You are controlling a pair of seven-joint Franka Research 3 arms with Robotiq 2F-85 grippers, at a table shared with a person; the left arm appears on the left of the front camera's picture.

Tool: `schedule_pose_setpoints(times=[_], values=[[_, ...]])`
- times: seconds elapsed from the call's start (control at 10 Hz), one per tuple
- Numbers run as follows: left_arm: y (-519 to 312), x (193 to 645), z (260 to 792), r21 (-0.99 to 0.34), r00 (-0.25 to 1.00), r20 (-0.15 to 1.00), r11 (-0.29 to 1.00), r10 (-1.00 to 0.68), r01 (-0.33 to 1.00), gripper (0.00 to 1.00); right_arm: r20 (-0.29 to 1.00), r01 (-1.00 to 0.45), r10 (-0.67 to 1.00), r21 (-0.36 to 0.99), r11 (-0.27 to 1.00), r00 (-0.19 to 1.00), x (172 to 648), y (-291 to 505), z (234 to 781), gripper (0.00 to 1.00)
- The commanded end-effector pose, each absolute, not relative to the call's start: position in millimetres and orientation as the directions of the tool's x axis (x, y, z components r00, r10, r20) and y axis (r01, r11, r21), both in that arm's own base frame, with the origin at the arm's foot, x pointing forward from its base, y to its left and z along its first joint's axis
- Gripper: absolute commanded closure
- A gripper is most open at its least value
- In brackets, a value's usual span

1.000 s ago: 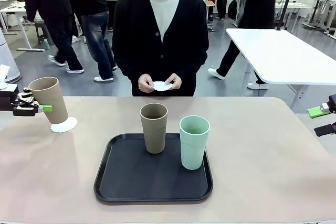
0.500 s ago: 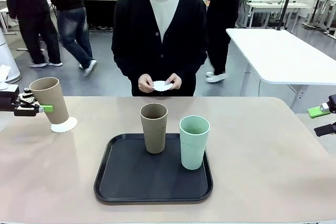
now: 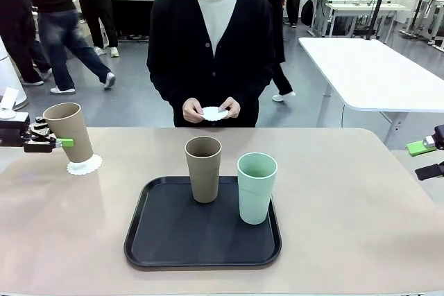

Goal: Place coasters on the table and set cups on them.
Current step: Pick up one Reusable plastic cup and place it on a coaster set by the human.

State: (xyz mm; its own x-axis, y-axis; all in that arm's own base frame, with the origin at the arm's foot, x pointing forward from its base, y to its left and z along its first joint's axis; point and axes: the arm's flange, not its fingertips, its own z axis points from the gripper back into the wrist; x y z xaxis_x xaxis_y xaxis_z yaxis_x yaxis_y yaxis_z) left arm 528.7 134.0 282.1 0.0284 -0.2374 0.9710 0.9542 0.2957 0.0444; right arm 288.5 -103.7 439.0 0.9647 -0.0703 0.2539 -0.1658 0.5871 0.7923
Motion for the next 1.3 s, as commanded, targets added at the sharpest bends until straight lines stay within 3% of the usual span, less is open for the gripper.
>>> schedule_pose_setpoints(times=[0.0,1.2], values=[[140,537,280,0.047,0.030,0.973,0.324,-0.229,0.945,0.14,0.257,-0.169,-0.072,0.797,0.579,0.964,289,-104,439,0.00],[136,529,264,0.036,0.031,0.971,0.273,-0.239,0.961,0.14,0.257,-0.169,-0.072,0.797,0.579,0.964,289,-104,439,0.00]])
